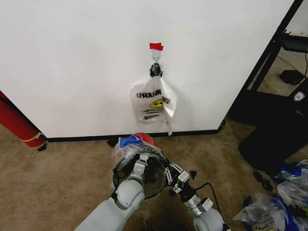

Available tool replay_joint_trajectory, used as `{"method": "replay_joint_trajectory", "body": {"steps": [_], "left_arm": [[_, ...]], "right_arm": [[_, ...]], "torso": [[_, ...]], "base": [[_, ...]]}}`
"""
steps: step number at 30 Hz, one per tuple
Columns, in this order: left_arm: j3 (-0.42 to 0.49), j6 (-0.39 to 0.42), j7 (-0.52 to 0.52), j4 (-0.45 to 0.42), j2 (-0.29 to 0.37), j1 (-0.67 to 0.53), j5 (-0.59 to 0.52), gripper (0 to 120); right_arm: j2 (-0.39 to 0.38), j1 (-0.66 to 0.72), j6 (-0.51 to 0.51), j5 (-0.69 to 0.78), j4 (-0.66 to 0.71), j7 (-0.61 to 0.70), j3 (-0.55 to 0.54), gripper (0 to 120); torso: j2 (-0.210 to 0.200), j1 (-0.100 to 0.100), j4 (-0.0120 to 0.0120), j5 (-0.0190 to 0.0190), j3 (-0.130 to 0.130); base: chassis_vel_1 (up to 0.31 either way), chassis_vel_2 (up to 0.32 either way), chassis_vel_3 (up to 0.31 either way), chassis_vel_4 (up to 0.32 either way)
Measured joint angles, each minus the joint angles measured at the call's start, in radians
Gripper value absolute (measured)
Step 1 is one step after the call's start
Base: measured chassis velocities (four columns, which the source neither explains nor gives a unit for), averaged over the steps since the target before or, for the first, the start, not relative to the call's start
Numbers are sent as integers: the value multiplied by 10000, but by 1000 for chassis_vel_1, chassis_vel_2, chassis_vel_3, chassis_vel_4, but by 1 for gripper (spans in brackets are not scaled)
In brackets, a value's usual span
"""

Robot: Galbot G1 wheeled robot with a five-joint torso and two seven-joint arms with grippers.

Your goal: Pick up the garbage bag from the wall and place it over the trash bin.

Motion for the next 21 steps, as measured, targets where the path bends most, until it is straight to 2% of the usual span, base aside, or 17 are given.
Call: {"method": "replay_joint_trajectory", "body": {"steps": [3,9,21], "left_arm": [[68,2,109,-429,85,352,60,0],[-174,-175,74,-685,3,379,330,0],[-254,-224,-101,415,-397,-406,207,0]], "right_arm": [[-26,31,-1,40,-6,25,35,0],[-25,-22,-11,33,4,13,6,0],[-7,-253,5,72,159,-219,-55,0]], "torso": [[1,0,0,0,0],[2,0,1,0,0],[2,0,0,0,0]], "base": [[0,0,0,0],[0,0,0,0],[0,0,0,0]]}}
